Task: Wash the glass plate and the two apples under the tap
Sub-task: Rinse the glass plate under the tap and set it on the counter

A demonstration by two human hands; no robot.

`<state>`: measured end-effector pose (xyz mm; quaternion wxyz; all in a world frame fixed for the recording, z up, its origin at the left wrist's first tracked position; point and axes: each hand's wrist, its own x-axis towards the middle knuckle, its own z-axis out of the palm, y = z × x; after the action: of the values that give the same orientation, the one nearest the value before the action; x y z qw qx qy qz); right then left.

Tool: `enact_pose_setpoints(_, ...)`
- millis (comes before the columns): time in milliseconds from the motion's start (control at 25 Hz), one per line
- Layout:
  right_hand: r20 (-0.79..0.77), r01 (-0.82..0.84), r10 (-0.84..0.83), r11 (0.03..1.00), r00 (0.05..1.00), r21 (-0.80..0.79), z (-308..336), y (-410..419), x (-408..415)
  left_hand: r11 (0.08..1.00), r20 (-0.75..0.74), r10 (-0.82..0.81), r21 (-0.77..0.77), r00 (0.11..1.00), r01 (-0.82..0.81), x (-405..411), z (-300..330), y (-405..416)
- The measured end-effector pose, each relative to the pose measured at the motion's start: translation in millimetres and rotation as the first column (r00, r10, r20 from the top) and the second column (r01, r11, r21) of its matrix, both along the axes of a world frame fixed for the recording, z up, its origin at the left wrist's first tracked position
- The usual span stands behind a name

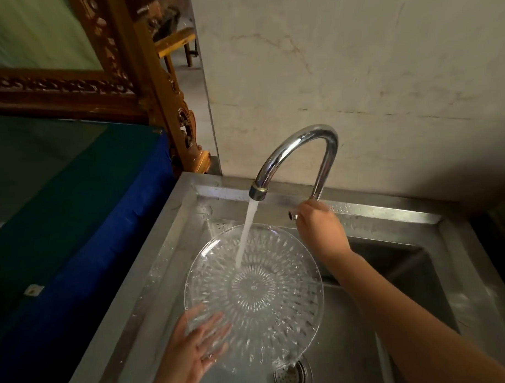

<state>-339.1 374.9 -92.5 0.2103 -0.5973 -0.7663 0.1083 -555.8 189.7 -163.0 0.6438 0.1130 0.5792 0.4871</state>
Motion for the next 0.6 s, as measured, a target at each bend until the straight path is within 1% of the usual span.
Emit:
enact_pose_setpoints(40, 0.016, -0.022, 0.021, 0.999, 1.0, 0.027, -9.3, -9.0, 3.8, 1.0, -0.001, 0.008, -0.007, 1.0, -0.008, 1.2, -1.6, -0.9)
enact_pose_setpoints(120, 0.054, -0.072, 0.073, 0.997, 0.996, -0.013, -30.6, -32.5, 12.2, 1.0, -0.022, 0.008, -0.014, 1.0, -0.008, 0.8, -1.3, -2.5)
enact_pose_setpoints(160, -0.02, -0.067, 0.065, 0.996, 0.998, -0.064, -40.0, -44.5, 18.0, 1.0, -0.038, -0.002, -0.01, 0.999, 0.001, -0.1, 0.4, -3.0)
enact_pose_setpoints(200, -0.171, -0.03, 0.003, 0.987, 0.985, -0.158, -48.5, -56.9, 23.7, 1.0, -0.061, -0.013, -0.001, 0.998, 0.013, -1.4, 3.2, -3.3)
enact_pose_setpoints(240, -0.353, 0.003, -0.115, 0.953, 0.929, -0.304, -55.8, -69.3, 29.3, 1.0, -0.087, -0.026, 0.015, 0.996, 0.027, -2.5, 7.5, -3.1)
enact_pose_setpoints(280, -0.539, -0.018, -0.267, 0.885, 0.799, -0.465, -63.5, -81.4, 34.4, 0.998, -0.117, -0.047, 0.04, 0.992, 0.052, -3.7, 13.1, -3.0)
enact_pose_setpoints(320, -0.683, -0.107, -0.411, 0.807, 0.604, -0.581, -71.2, -94.1, 37.2, 0.993, -0.146, -0.077, 0.073, 0.986, 0.089, -5.3, 18.7, -3.0)
enact_pose_setpoints(360, -0.739, -0.208, -0.527, 0.737, 0.42, -0.643, -81.2, -106.1, 40.6, 0.987, -0.171, -0.104, 0.101, 0.98, 0.122, -6.6, 23.9, -3.5)
enact_pose_setpoints(400, -0.74, -0.281, -0.607, 0.686, 0.289, -0.672, -88.2, -117.2, 42.6, 0.98, -0.19, -0.121, 0.133, 0.974, 0.147, -7.7, 29.5, -4.5)
enact_pose_setpoints(440, -0.735, -0.317, -0.638, 0.665, 0.229, -0.676, -92.9, -127.0, 44.7, 0.971, -0.212, -0.136, 0.168, 0.968, 0.173, -9.0, 35.4, -5.8)
enact_pose_setpoints(480, -0.735, -0.347, -0.651, 0.655, 0.192, -0.671, -95.3, -135.6, 46.6, 0.958, -0.255, -0.155, 0.198, 0.954, 0.209, -10.4, 40.2, -7.6)
enact_pose_setpoints(560, -0.743, -0.392, -0.663, 0.661, 0.095, -0.64, -92.0, -150.0, 53.7, 0.934, -0.374, -0.189, 0.218, 0.908, 0.284, -10.4, 49.4, -13.7)
enact_pose_setpoints(600, -0.74, -0.411, -0.672, 0.668, 0.025, -0.62, -86.3, -156.8, 60.2, 0.927, -0.42, -0.192, 0.218, 0.887, 0.304, -8.6, 55.0, -16.9)
